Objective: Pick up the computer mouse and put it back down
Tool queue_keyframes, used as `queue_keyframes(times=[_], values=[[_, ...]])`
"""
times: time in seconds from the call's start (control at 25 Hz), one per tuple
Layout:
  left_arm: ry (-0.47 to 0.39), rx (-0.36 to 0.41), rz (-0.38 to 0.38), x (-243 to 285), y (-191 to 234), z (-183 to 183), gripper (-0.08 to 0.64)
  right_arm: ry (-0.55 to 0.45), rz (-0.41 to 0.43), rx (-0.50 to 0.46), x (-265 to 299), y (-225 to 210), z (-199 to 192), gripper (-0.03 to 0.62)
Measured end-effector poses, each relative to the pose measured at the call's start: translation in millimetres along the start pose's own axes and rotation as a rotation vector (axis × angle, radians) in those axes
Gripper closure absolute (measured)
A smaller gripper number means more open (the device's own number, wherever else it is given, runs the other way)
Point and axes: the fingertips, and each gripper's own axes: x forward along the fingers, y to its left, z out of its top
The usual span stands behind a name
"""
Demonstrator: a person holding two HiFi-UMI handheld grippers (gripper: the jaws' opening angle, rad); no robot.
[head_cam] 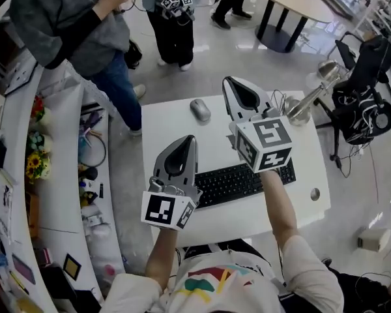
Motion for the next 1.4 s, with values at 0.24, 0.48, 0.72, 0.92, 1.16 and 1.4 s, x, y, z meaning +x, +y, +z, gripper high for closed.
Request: queue_keyframes(times=[0.24,0.48,0.72,0.92,1.16,1.4], values=[[-0.059,0.039,-0.081,-16.7,-64.2,56.4,0.514,-0.211,-0.027,0.063,-125.9,22.9,69.2,0.578],[-0.077,0.045,-0.171,-30.5,-120.1,72.0,0.514,-0.193,-0.054,0.027,-210.2,44.5,51.4,0.580],[-0.091,0.080,-0.244,-27.9,-157.1,84.5,0.514,-0.256,-0.082,-0.005,-239.4,43.3,66.8,0.580],[-0.120,0.110,-0.276,-31.0,-174.4,96.8,0.514,-0.269,-0.084,0.005,-252.8,37.7,72.1,0.580],[-0.110,0.110,-0.253,-30.4,-173.5,92.4,0.514,-0.269,-0.080,-0.002,-252.1,34.8,68.9,0.580],[-0.107,0.108,-0.243,-35.5,-159.9,95.6,0.514,-0.240,-0.064,0.003,-236.8,44.4,62.8,0.580]])
